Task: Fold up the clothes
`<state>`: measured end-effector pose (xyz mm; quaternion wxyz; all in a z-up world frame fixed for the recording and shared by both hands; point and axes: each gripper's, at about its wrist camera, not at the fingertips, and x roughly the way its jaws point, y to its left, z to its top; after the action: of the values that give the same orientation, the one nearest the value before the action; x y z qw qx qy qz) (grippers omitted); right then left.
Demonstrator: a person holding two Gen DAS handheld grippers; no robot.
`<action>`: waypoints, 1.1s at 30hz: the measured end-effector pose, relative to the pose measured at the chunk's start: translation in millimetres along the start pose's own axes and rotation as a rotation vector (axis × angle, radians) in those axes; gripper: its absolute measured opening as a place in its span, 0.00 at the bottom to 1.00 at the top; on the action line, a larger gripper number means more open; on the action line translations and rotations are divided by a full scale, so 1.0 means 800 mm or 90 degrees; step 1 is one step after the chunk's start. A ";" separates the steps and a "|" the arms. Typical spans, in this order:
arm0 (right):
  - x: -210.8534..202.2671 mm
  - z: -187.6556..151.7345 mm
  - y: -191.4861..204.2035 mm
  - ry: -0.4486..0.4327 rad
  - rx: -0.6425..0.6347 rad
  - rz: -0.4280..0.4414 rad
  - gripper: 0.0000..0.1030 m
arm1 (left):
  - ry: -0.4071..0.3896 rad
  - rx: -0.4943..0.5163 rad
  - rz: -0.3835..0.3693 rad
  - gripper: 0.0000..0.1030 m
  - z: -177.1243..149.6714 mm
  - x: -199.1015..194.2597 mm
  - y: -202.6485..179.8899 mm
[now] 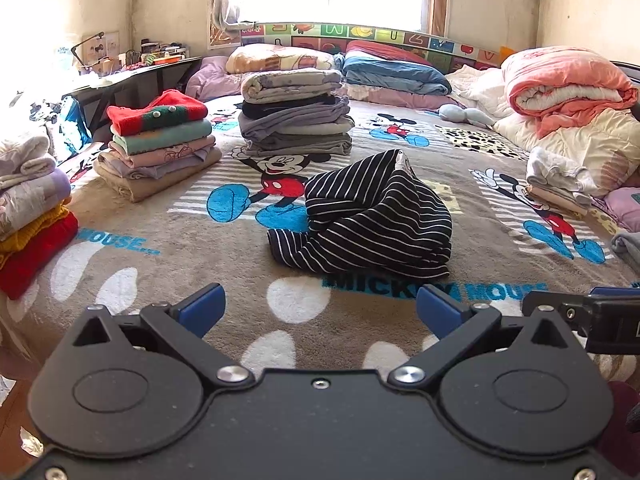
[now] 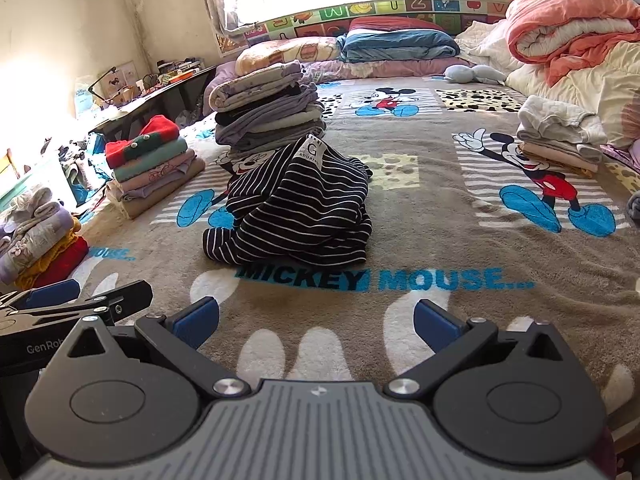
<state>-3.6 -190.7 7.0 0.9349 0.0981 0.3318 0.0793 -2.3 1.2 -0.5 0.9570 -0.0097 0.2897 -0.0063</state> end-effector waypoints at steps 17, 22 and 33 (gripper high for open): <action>-0.010 -0.001 0.005 -0.007 -0.004 0.007 1.00 | -0.001 0.000 -0.009 1.00 -0.002 -0.007 0.003; -0.013 -0.001 0.007 -0.007 -0.008 0.008 1.00 | -0.002 -0.001 -0.011 1.00 -0.002 -0.009 0.003; -0.025 0.001 0.014 -0.014 -0.017 0.005 1.00 | -0.009 -0.004 -0.021 1.00 0.000 -0.017 0.003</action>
<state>-19.3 -184.1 22.0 0.9394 0.0878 0.3201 0.0861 -13.4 3.5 6.7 0.9587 -0.0175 0.2829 -0.0211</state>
